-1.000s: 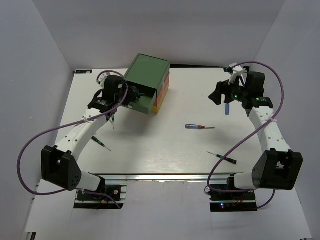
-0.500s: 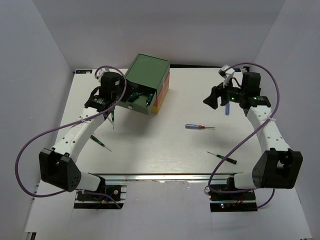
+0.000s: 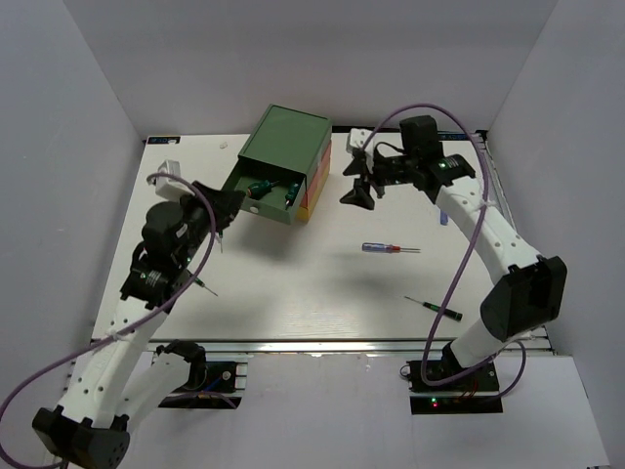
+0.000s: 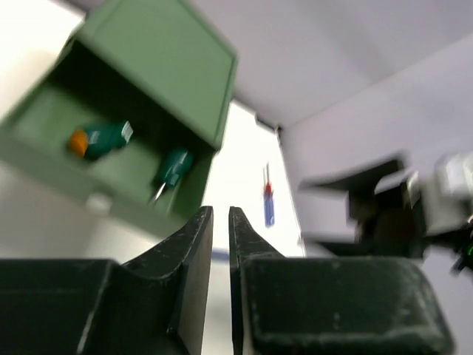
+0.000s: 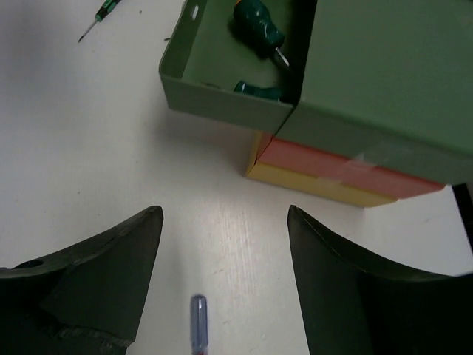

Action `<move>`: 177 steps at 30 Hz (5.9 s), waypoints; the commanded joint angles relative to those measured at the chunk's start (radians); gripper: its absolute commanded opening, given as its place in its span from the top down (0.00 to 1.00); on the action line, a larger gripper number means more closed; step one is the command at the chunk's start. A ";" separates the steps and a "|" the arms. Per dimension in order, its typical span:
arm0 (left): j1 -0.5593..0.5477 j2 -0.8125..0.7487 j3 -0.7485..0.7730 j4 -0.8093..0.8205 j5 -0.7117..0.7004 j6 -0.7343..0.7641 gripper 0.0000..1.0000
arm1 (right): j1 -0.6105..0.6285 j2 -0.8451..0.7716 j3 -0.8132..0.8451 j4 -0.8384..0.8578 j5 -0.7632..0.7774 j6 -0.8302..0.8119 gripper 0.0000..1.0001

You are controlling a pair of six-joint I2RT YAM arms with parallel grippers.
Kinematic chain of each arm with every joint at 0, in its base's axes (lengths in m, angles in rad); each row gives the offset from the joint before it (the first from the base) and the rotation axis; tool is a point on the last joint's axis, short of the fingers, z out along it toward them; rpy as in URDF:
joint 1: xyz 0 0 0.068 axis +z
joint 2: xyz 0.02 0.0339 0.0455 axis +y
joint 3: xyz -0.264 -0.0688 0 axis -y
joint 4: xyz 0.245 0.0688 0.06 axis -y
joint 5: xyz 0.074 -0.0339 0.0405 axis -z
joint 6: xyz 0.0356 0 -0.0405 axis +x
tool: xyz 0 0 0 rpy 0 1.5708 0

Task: Sort the tools into containers

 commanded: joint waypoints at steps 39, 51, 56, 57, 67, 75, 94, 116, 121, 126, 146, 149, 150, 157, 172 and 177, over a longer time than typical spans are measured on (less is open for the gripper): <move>0.172 0.407 -0.219 0.433 0.341 -0.169 0.79 | 0.229 0.227 0.274 0.343 0.435 0.394 0.65; 0.180 0.546 -0.066 0.435 0.347 -0.143 0.79 | 0.228 0.195 0.222 0.352 0.446 0.397 0.65; 0.191 0.640 0.008 0.438 0.370 -0.138 0.79 | 0.227 0.176 0.209 0.352 0.450 0.394 0.64; 0.191 0.654 0.020 0.439 0.373 -0.137 0.79 | 0.227 0.172 0.202 0.352 0.449 0.392 0.64; 0.195 0.764 0.141 0.438 0.416 -0.134 0.78 | 0.189 0.109 0.136 0.341 0.433 0.386 0.62; 0.202 0.823 0.201 0.436 0.442 -0.140 0.78 | 0.126 0.048 0.071 0.335 0.412 0.392 0.62; 0.229 0.686 -0.041 0.468 0.534 -0.082 0.34 | -0.232 -0.031 -0.125 0.124 -0.099 0.285 0.33; 0.238 0.993 0.114 0.673 0.700 -0.137 0.46 | -0.299 -0.045 -0.194 0.131 -0.108 0.261 0.36; 0.246 1.033 0.138 0.673 0.704 -0.154 0.51 | -0.302 -0.041 -0.192 0.133 -0.106 0.262 0.36; 0.246 1.067 0.152 0.673 0.714 -0.157 0.52 | -0.305 -0.043 -0.191 0.131 -0.105 0.261 0.36; 0.263 1.010 0.085 0.677 0.729 -0.138 0.69 | -0.313 -0.046 -0.197 0.120 -0.103 0.259 0.36; 0.263 0.941 -0.001 0.677 0.738 -0.125 0.69 | -0.316 -0.046 -0.203 0.116 -0.100 0.253 0.36; 0.263 0.920 -0.021 0.677 0.741 -0.121 0.69 | -0.316 -0.048 -0.205 0.114 -0.099 0.251 0.36; 0.263 0.732 -0.202 0.677 0.747 -0.114 0.69 | -0.318 -0.045 -0.228 0.107 -0.082 0.238 0.36; 0.263 0.633 -0.271 0.673 0.746 -0.128 0.33 | -0.307 0.001 -0.243 -0.022 -0.112 -0.077 0.28; 0.266 0.591 -0.268 0.642 0.740 -0.120 0.20 | -0.236 0.093 -0.250 -0.280 -0.024 -0.488 0.11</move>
